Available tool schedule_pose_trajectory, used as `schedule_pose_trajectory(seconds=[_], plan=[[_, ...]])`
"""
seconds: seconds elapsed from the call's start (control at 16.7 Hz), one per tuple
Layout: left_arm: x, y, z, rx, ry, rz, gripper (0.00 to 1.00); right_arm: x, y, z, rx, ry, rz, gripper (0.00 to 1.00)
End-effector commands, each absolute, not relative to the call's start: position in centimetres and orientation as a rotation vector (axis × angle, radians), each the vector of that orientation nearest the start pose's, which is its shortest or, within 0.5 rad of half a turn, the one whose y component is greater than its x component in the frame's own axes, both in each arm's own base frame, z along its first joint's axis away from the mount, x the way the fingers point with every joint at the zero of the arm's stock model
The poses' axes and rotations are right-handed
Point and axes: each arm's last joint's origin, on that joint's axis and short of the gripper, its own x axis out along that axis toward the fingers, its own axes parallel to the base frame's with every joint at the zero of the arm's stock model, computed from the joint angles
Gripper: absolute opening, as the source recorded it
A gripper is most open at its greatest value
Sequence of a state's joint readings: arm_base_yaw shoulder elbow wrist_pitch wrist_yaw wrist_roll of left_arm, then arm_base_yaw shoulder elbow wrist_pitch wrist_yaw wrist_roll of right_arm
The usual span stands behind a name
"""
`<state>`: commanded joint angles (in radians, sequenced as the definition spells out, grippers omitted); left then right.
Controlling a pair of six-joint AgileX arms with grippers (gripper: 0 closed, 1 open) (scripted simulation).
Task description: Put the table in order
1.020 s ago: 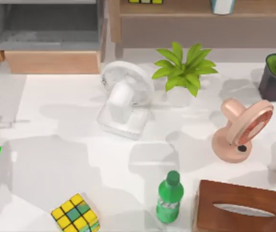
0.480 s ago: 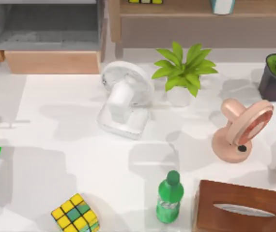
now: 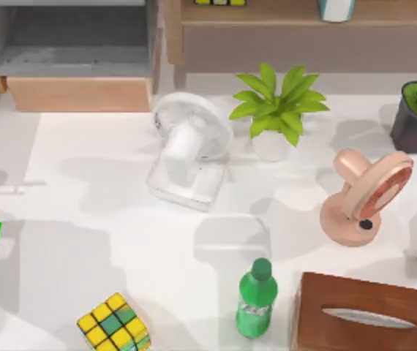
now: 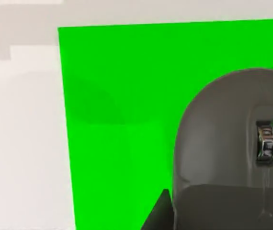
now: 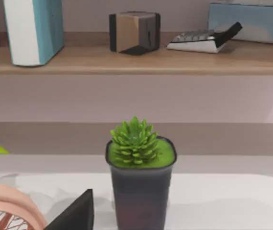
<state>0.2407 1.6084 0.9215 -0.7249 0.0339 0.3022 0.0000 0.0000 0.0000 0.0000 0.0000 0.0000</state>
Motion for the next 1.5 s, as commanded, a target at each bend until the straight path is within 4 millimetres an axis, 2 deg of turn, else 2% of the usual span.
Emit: schedule_pose_trajectory(seconds=[0.42,0.72,1.02,1.5], plan=[[27.5,5.9,18.7,0.151,1.246,-0.084,0.00,10.6,-0.1,16.0,0.000,0.000,0.000,1.00],[27.6,5.8,19.3,0.177,1.211,-0.077,0.00,10.6,-0.1,16.0,0.000,0.000,0.000,1.00],[27.6,6.0,18.2,0.140,1.264,-0.050,0.00,10.6,-0.1,16.0,0.000,0.000,0.000,1.00],[27.4,6.9,14.6,0.046,1.424,-0.017,0.00,10.6,-0.1,16.0,0.000,0.000,0.000,1.00]])
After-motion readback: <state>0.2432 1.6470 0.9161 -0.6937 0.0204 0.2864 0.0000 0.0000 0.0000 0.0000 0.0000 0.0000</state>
